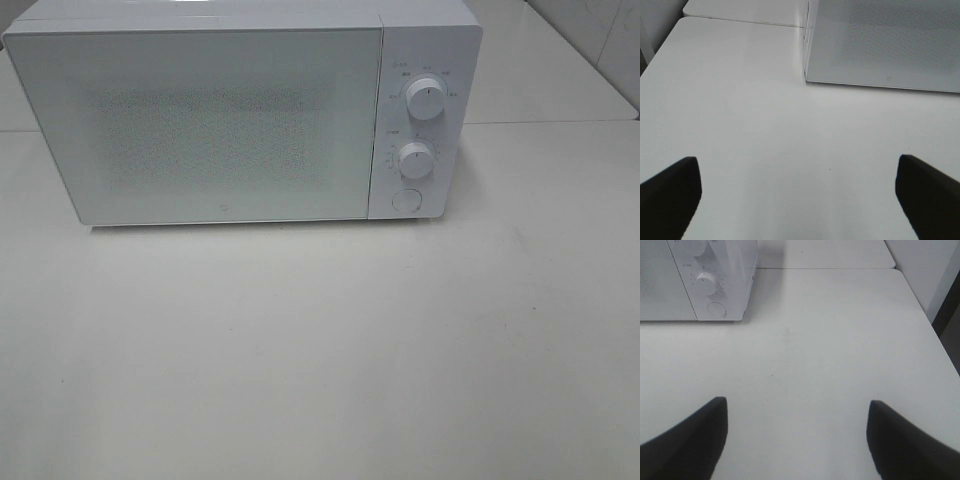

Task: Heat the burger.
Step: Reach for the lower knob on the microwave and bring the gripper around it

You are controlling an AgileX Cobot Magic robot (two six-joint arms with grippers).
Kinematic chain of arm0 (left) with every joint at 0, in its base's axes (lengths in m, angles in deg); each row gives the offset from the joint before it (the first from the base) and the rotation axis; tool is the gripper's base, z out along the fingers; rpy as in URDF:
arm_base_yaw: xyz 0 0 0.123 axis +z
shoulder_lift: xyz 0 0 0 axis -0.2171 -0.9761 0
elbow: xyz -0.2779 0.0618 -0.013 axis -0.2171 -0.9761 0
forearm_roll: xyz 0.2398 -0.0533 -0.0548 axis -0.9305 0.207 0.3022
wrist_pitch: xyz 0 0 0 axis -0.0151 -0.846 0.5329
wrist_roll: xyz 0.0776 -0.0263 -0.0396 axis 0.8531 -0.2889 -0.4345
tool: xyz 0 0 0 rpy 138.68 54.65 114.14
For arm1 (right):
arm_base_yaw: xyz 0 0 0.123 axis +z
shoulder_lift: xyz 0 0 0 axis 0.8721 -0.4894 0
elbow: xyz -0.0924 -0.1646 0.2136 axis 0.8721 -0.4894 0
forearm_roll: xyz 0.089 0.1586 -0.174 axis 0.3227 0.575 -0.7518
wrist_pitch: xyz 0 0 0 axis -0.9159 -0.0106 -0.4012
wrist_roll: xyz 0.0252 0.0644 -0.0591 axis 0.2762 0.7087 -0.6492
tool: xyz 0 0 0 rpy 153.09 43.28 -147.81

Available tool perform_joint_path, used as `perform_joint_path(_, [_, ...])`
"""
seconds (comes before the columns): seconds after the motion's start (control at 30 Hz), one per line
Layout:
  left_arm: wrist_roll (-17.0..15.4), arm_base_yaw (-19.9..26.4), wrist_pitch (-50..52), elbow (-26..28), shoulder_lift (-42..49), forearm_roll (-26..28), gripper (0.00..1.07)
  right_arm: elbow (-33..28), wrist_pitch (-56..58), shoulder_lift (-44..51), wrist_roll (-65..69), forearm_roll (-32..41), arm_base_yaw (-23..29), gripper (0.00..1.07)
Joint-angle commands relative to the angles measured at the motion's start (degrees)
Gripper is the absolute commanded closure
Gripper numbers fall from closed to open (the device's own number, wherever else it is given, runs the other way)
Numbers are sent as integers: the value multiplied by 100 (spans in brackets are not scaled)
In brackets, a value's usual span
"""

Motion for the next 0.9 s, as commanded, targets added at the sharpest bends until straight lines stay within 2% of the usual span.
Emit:
perform_joint_path(0.03, [17,11,6,0,126,52,9,-6,-57,126,-29,11,-29,34])
perform_joint_path(0.33, [17,11,6,0,126,52,9,149,-539,-344,-80,-92,-11,28])
perform_joint_path(0.57, [17,11,6,0,126,52,9,138,-1175,-814,-74,-109,-11,29])
perform_joint_path(0.9, [17,11,6,0,126,52,9,132,-2395,-1954,-74,-103,-11,31])
